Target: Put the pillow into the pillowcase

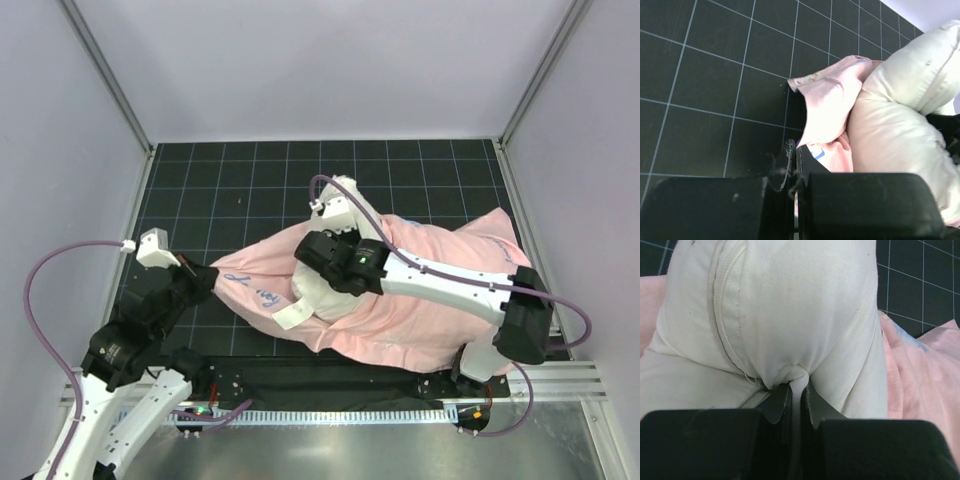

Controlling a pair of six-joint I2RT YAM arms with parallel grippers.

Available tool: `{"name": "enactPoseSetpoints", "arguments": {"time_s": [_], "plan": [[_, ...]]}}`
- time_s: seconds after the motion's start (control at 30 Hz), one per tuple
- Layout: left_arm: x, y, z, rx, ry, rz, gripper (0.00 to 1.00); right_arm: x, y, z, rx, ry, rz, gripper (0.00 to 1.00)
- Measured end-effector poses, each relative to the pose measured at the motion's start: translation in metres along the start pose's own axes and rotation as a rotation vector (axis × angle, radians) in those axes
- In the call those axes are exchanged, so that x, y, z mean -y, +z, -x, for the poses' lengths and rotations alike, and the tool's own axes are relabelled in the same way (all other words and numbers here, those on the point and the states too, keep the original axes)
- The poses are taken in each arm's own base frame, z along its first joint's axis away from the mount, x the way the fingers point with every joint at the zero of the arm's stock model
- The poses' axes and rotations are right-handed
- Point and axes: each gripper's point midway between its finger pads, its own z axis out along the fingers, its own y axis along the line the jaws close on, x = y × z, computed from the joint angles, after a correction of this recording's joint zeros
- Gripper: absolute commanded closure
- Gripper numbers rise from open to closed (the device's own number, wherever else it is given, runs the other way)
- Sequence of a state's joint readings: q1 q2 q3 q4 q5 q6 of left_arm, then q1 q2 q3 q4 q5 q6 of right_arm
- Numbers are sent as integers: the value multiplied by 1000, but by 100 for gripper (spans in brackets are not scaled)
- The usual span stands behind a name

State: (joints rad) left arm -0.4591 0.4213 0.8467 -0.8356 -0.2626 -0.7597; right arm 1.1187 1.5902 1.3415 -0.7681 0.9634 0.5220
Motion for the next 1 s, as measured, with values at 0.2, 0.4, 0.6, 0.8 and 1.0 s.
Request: {"name": "enactPoseSetpoints", "arguments": {"time_s": [0.2, 0.4, 0.6, 0.8, 1.0], "plan": [[3, 3, -3, -20, 23, -13, 88, 18, -8, 1, 6, 53, 81, 96], [11, 39, -20, -104, 52, -9, 26, 15, -36, -10, 34, 81, 338, 96], [9, 75, -75, -316, 66, -10, 4, 21, -57, -25, 67, 92, 490, 96], [18, 96, -115, -458, 28, -79, 0, 16, -64, -28, 70, 93, 555, 96], [18, 117, -151, -560, 43, -69, 0, 16, -70, -25, 81, 104, 585, 96]]}}
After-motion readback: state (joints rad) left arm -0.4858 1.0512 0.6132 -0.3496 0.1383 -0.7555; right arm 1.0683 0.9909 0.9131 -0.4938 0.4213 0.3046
